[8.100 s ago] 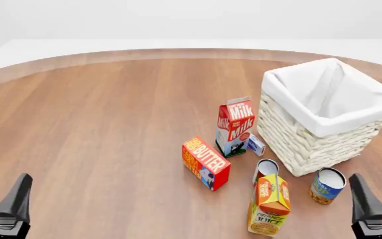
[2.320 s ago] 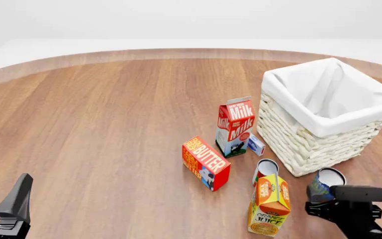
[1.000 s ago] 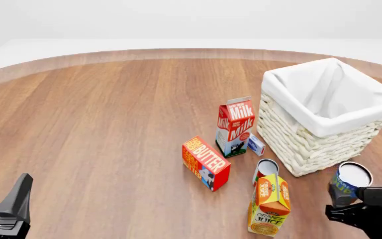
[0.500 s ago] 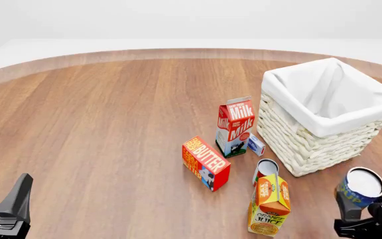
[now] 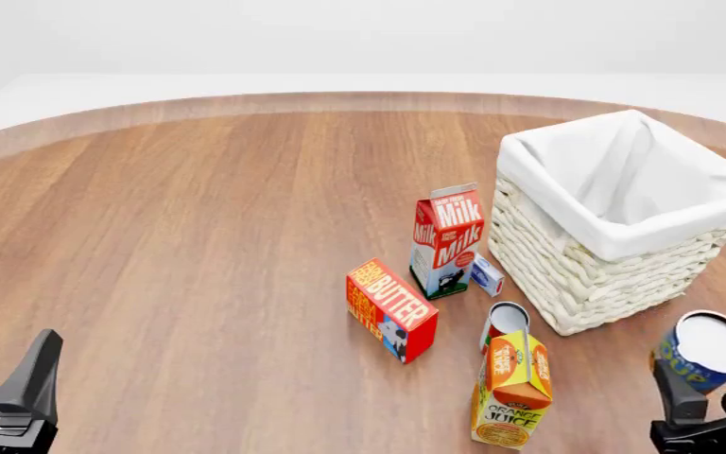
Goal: Pick up the alphabet soup, and put it in the basket.
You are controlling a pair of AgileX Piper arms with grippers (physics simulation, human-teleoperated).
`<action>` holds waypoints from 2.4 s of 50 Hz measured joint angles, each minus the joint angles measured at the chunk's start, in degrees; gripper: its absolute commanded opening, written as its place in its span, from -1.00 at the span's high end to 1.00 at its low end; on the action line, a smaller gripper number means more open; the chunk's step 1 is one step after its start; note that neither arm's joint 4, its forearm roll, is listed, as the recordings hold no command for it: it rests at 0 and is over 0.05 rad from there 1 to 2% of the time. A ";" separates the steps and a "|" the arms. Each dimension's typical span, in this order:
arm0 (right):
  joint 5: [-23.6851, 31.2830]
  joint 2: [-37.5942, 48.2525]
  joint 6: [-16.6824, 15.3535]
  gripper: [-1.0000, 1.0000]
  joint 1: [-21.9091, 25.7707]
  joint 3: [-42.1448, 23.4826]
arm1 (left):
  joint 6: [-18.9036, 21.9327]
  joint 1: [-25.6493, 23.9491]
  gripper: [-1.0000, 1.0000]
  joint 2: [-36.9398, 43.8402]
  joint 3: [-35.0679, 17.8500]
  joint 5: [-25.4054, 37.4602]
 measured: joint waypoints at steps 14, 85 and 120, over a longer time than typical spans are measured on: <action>4.23 -2.12 -0.92 1.00 0.23 -4.08 | 0.00 0.00 -1.00 0.00 0.00 0.00; 11.07 7.19 -4.45 1.00 2.46 -28.67 | 0.00 0.00 -1.00 0.00 0.00 0.00; 6.67 21.95 -5.20 1.00 3.03 -37.84 | 0.00 0.00 -1.00 0.00 0.00 0.00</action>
